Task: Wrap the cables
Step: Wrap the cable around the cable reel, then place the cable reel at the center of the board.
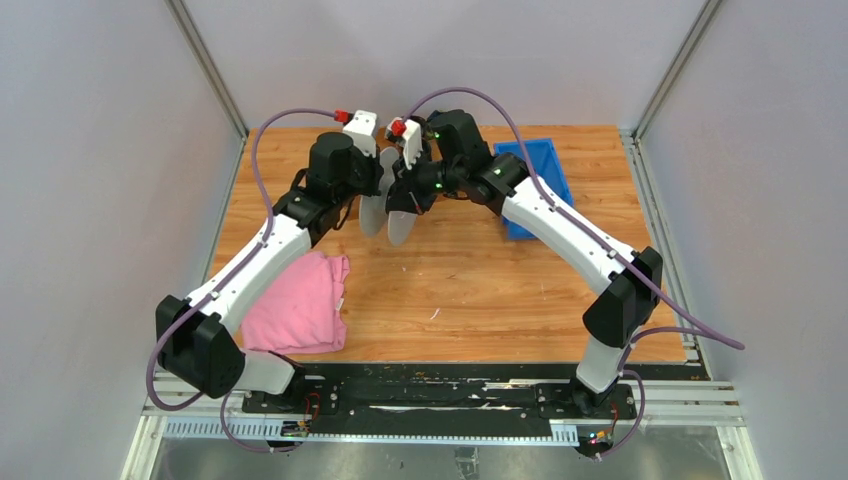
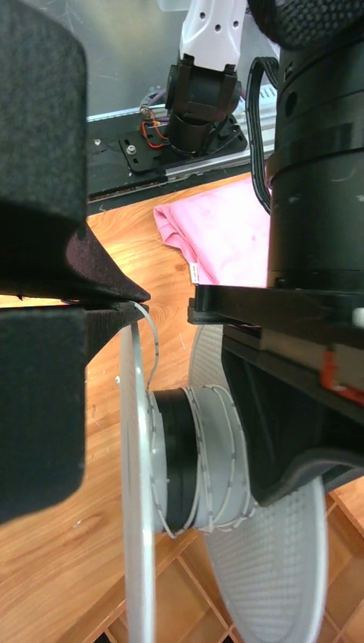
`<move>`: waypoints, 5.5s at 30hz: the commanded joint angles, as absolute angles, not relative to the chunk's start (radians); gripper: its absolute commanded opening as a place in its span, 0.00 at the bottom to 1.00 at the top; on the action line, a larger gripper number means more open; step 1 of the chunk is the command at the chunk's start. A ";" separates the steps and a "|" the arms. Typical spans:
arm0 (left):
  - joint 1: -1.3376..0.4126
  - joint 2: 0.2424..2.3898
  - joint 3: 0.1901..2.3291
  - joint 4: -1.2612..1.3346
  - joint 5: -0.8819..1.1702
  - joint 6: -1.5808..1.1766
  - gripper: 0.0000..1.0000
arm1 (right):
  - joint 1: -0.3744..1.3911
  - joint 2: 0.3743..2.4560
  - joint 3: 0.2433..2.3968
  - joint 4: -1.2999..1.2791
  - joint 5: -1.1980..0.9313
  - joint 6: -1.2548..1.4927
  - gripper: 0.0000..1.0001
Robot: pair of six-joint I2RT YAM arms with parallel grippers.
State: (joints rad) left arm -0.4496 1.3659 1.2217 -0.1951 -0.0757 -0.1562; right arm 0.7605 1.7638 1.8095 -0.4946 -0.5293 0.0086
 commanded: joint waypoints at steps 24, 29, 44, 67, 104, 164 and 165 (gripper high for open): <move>-0.462 1.324 1.128 -0.057 0.647 0.236 0.00 | 0.627 1.654 1.810 -0.556 -0.895 -0.262 0.01; -0.444 1.353 1.153 -0.086 0.749 0.200 0.00 | 0.627 1.658 1.886 -0.671 -0.879 -0.368 0.01; -0.433 1.437 1.271 -0.280 0.999 0.192 0.00 | 0.635 1.681 1.966 -0.882 -0.861 -0.761 0.01; -0.403 1.540 1.448 -0.357 1.246 0.033 0.00 | 0.660 1.586 1.778 -1.037 -0.964 -1.130 0.01; -0.413 1.516 1.526 -0.726 1.209 0.390 0.00 | 0.692 1.555 1.683 -0.866 -0.543 -1.159 0.18; -0.325 1.370 1.073 0.192 0.688 -0.723 0.00 | 0.245 1.649 1.084 -0.274 -0.940 -0.231 0.63; -0.322 1.365 1.064 0.207 0.692 -0.735 0.00 | 0.246 1.653 1.079 -0.274 -0.964 -0.253 0.63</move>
